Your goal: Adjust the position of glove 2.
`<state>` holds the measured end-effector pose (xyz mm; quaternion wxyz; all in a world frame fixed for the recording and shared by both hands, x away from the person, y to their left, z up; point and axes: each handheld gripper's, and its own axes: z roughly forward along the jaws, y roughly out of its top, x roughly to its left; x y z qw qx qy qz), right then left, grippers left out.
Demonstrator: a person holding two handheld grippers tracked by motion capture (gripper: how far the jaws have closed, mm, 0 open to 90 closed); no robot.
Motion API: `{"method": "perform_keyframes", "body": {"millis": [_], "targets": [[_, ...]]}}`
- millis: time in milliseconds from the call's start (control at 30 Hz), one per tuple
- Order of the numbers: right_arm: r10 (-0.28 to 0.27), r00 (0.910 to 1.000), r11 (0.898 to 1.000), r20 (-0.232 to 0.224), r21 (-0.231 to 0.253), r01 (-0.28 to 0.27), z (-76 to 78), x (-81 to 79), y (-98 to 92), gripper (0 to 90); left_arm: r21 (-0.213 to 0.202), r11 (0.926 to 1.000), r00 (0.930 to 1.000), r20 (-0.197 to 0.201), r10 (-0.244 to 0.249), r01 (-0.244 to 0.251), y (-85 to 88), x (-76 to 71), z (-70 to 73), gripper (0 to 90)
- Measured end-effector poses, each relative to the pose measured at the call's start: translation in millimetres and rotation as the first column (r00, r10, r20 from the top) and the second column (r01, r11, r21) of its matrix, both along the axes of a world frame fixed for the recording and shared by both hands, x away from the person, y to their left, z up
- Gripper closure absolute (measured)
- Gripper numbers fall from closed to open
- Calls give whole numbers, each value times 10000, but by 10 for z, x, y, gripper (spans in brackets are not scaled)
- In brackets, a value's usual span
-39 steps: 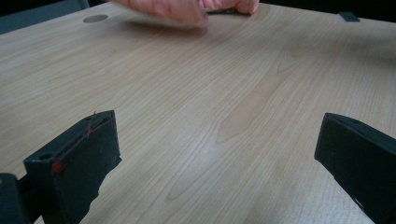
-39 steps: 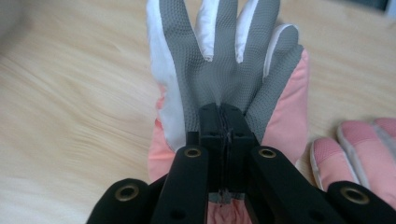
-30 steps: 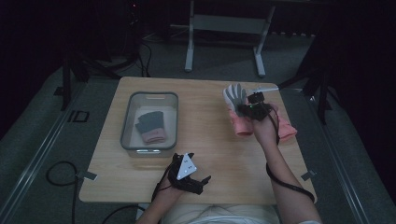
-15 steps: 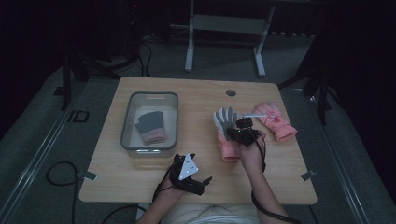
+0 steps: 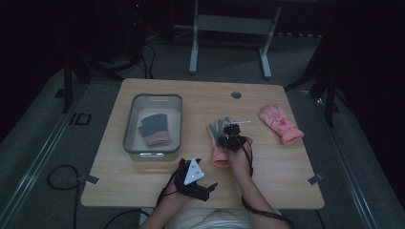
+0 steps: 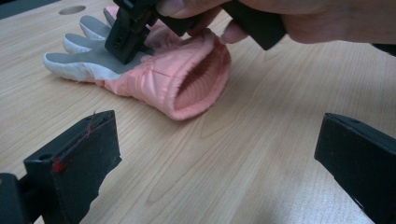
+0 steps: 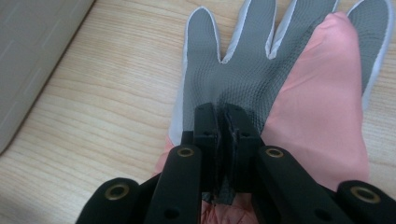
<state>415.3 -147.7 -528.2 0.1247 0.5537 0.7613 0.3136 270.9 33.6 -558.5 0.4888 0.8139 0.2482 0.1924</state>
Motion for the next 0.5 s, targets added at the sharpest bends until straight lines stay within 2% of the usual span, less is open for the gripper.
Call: {"method": "perform_keyframes", "body": {"millis": [100,233,300,400,500], "targets": [[-110,9999,9996,-91,243,112,-9,19,-34,836,54,10000,10000,15,-39,39,-11,-1,-4,0],[-23,9995,9993,330,373,11,85,-21,-40,760,121,9999,9999,-29,-114,114,-21,7,-15,0],[176,9970,9981,749,582,-219,181,-36,-89,715,171,9998,9999,-24,-134,134,-20,1,-18,0],[526,9881,9961,1448,620,-621,333,-34,-258,669,224,9995,9998,8,-213,213,-19,-5,-17,0],[741,9754,9963,2076,281,-817,454,-11,-547,648,120,9998,9999,-17,-166,166,-10,0,-17,0]]}}
